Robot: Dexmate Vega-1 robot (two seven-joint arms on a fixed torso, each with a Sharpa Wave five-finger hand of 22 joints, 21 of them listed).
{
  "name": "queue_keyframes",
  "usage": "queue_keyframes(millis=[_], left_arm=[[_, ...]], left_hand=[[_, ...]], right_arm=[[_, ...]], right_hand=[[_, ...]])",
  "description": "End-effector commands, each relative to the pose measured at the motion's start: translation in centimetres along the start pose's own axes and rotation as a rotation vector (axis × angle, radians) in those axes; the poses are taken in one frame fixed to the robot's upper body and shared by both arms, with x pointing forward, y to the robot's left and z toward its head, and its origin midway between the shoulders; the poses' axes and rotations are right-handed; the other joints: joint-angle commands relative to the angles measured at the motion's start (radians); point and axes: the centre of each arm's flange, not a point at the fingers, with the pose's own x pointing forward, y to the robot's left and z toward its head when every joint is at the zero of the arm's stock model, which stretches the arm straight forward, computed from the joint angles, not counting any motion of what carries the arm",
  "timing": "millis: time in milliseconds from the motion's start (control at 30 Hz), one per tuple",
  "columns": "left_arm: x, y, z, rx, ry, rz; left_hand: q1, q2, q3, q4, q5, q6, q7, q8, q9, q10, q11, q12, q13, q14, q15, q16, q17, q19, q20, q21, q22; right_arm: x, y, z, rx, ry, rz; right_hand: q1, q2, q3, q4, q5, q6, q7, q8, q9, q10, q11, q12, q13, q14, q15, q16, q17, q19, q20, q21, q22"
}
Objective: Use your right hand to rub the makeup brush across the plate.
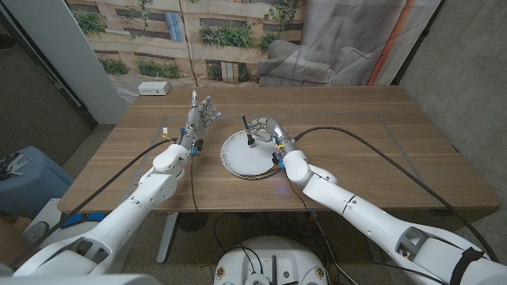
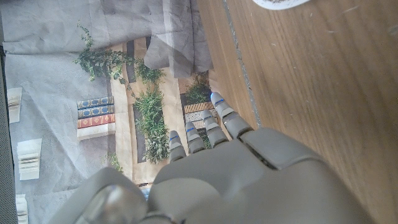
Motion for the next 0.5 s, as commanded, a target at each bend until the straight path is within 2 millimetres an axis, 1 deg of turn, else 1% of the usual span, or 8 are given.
queue_keyframes(millis=[33, 100, 500], left_arm=[[0.0, 0.0, 0.0, 0.000, 0.000, 0.000], [0.0, 0.0, 0.0, 0.000, 0.000, 0.000], [0.0, 0.0, 0.0, 0.000, 0.000, 0.000]], left_hand=[[0.001, 0.013, -0.003, 0.003, 0.006, 0.000, -0.007, 0.007, 0.002, 0.003, -0.005, 0.007, 0.003, 0.009, -0.013, 0.003, 0.002, 0.009, 0.004, 0.007, 0.005], [0.001, 0.013, -0.003, 0.003, 0.006, 0.000, -0.007, 0.007, 0.002, 0.003, -0.002, 0.007, 0.003, 0.009, -0.013, 0.003, 0.002, 0.008, 0.004, 0.007, 0.005], [0.001, 0.013, -0.004, 0.003, 0.006, 0.000, -0.007, 0.007, 0.002, 0.002, -0.004, 0.007, 0.003, 0.009, -0.012, 0.003, 0.002, 0.009, 0.004, 0.007, 0.005]], right_arm=[[-0.1, -1.4, 0.0, 0.007, -0.001, -0.043], [-0.2, -1.8, -0.1, 0.005, 0.005, -0.051], [-0.8, -4.1, -0.1, -0.035, 0.014, -0.053]], right_hand=[[0.002, 0.010, -0.006, 0.000, 0.007, -0.001, 0.001, 0.004, 0.004, 0.007, 0.001, 0.003, 0.003, 0.008, -0.168, -0.001, 0.001, 0.008, -0.027, 0.008, 0.005], [0.001, 0.009, -0.006, 0.000, 0.007, -0.001, 0.001, 0.005, 0.004, 0.007, 0.001, 0.003, 0.003, 0.008, -0.168, -0.001, 0.001, 0.008, -0.026, 0.008, 0.005], [-0.004, 0.009, -0.008, 0.002, 0.007, -0.002, 0.001, 0.005, 0.004, 0.008, 0.001, 0.002, 0.003, 0.007, -0.165, -0.006, -0.001, 0.006, -0.024, 0.007, 0.005]])
